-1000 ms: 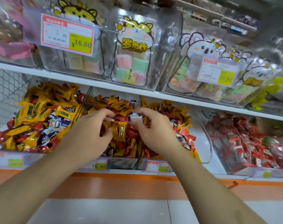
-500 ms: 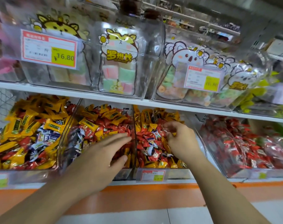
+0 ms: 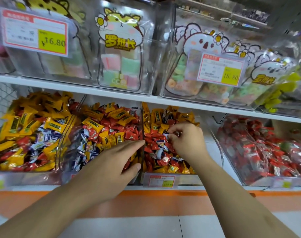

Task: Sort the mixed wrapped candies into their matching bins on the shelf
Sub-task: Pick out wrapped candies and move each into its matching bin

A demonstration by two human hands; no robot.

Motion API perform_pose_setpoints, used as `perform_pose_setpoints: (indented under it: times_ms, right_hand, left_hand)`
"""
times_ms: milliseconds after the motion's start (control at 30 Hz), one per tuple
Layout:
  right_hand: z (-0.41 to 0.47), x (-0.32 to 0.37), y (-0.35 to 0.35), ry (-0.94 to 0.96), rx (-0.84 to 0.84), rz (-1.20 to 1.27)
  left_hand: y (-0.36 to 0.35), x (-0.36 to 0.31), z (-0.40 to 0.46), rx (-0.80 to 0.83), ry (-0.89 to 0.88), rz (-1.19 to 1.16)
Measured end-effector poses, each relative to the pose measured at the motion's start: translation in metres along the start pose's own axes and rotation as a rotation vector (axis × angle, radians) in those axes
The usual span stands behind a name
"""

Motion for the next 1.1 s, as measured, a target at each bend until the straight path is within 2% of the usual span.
perform_pose_setpoints:
  times_ms: [200,333,433,533,633,733,800,933,1100]
  right_hand:
    - [-0.014,0.02,0.033,-0.056,-0.099,0.28]
    - [-0.037,0.069,0.033,0.051,0.053,0.576]
    - [-0.051,0.101,0.024,0.087,0.183,0.679]
    - [-0.053,0.111,0.022,0.096,0.221,0.71]
    - [-0.043,0.094,0.03,0.067,0.15,0.63]
    - [-0.037,0.059,0.03,0.039,0.101,0.29]
    - [-0.036,0.042,0.024,0.052,0.163,0.096]
    - [-0.031,0.033,0.009,0.085,0.36,-0.068]
    - [-0.028,0.031,-0.006,0.115,0.408,-0.297]
  left_hand:
    - [0.011,0.0,0.001,-0.13,0.031,-0.037]
    - [0.026,-0.003,-0.001,-0.236,0.095,-0.12]
    - [0.037,-0.006,-0.006,-0.314,0.142,-0.167]
    - [0.048,-0.002,-0.012,-0.389,0.177,-0.158]
    - [0.055,0.009,-0.017,-0.344,0.202,-0.059]
    - [0.048,0.019,-0.017,-0.179,0.182,0.06]
    - [0.042,0.016,-0.016,-0.108,0.129,0.058]
    - [0.028,0.003,-0.009,-0.035,0.03,0.041]
    - [0.006,0.0,-0.006,0.058,-0.032,0.06]
Point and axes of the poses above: each hand's wrist, its own z-axis towards the middle knuckle, its own y-axis out of the back of the hand, x = y × z, the point moved 3 cm from there along z, towards the middle knuckle, and after that the axes turned 1 degree about -x, right-handed, at the moved point
